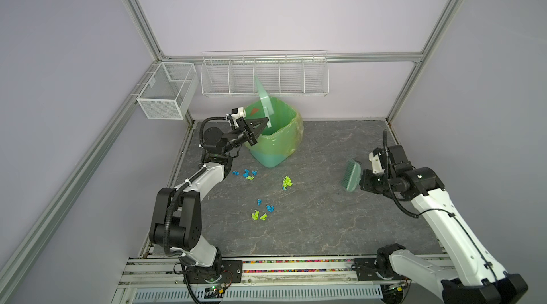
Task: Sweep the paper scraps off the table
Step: 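Tip the dustpan over the trash bin with the left gripper to empty scraps, then lower the empty dustpan toward the scraps with the left while the right brings the brush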
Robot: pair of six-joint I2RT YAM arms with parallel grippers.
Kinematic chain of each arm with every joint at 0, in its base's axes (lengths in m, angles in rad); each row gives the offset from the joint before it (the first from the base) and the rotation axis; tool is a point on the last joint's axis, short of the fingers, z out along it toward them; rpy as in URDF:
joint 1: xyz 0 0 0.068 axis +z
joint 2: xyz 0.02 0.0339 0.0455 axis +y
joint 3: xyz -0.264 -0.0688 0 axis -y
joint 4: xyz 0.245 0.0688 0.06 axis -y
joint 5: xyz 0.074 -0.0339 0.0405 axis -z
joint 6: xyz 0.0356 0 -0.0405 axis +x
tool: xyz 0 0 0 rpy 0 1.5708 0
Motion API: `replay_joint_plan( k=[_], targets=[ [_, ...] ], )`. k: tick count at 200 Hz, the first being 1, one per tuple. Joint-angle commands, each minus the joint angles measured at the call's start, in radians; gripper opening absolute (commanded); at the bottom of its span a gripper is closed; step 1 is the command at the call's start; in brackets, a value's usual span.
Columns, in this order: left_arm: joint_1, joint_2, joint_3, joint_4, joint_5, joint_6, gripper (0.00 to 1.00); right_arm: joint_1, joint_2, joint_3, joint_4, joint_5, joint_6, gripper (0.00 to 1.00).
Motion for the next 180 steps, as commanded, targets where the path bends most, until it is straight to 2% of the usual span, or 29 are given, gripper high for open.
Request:
replay_joint_plan(
  k=[1,28,78,123,180],
  targets=[
    [0.007,-0.064,0.006,-0.176,0.034,0.146,0.00,0.009,0.000,0.034,-0.003,0.021,0.010,0.07],
    [0.006,-0.122,0.039,-0.390,0.042,0.294,0.00,0.010,-0.005,0.035,0.002,0.015,0.017,0.07],
    [0.006,-0.230,0.147,-0.954,-0.017,0.721,0.00,0.020,0.012,0.042,0.009,0.007,0.032,0.07],
    [0.003,-0.238,0.208,-1.130,-0.044,0.862,0.00,0.032,0.024,0.044,0.015,0.007,0.042,0.07],
    [-0.055,-0.243,0.351,-1.464,-0.161,1.104,0.00,0.045,0.038,0.033,0.053,-0.033,0.059,0.07]
  ],
)
